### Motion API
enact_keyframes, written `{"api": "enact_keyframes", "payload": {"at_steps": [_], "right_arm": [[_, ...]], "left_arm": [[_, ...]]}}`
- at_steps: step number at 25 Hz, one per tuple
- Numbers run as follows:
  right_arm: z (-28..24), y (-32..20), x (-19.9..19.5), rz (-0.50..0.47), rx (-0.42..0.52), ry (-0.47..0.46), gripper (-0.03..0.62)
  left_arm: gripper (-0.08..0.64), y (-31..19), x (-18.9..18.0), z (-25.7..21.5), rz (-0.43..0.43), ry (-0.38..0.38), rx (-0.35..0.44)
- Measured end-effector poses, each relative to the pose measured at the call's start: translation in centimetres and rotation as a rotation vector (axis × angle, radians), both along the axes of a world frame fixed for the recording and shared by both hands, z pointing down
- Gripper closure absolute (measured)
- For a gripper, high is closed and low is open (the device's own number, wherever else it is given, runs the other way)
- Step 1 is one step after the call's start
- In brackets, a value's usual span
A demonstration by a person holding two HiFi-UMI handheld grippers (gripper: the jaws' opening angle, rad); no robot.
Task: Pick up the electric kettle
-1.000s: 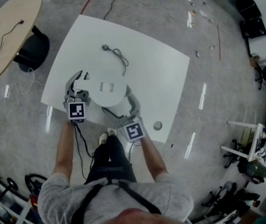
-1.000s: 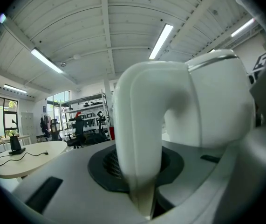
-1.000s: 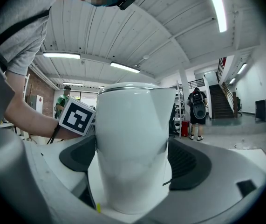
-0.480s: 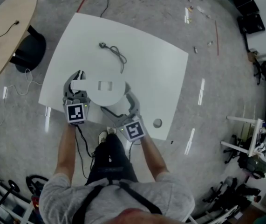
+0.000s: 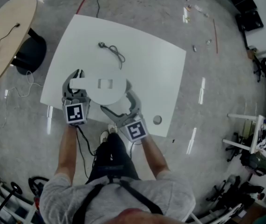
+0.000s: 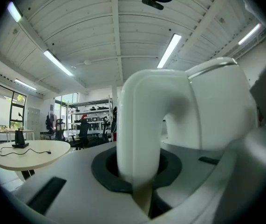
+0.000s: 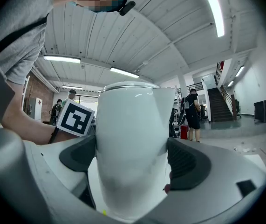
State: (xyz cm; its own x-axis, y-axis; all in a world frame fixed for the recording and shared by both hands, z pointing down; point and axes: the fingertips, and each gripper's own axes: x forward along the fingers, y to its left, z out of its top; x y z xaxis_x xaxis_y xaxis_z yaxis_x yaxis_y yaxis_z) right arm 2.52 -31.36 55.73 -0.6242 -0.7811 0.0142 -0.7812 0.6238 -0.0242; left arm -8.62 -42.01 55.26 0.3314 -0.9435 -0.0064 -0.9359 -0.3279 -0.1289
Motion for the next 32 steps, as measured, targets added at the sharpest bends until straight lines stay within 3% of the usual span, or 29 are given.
{"api": "enact_keyframes", "payload": {"at_steps": [7,13,32], "right_arm": [[-2.6,0.7,0.3,-0.016,0.000,0.032,0.109],[-5.6,2.1,0.6,-0.021,0.017,0.034,0.109],[-14.1,5.6,0.6,-0.036,0.060,0.020,0.109]], "left_arm": [[0.512,0.7,0.2,-3.5,-0.010,-0.026,0.004],[0.512,2.4,0.3,-6.8,-0.039,0.001,-0.030],[0.512,6.3,-0.1,-15.5,-0.070,0.015,-0.009]]}}
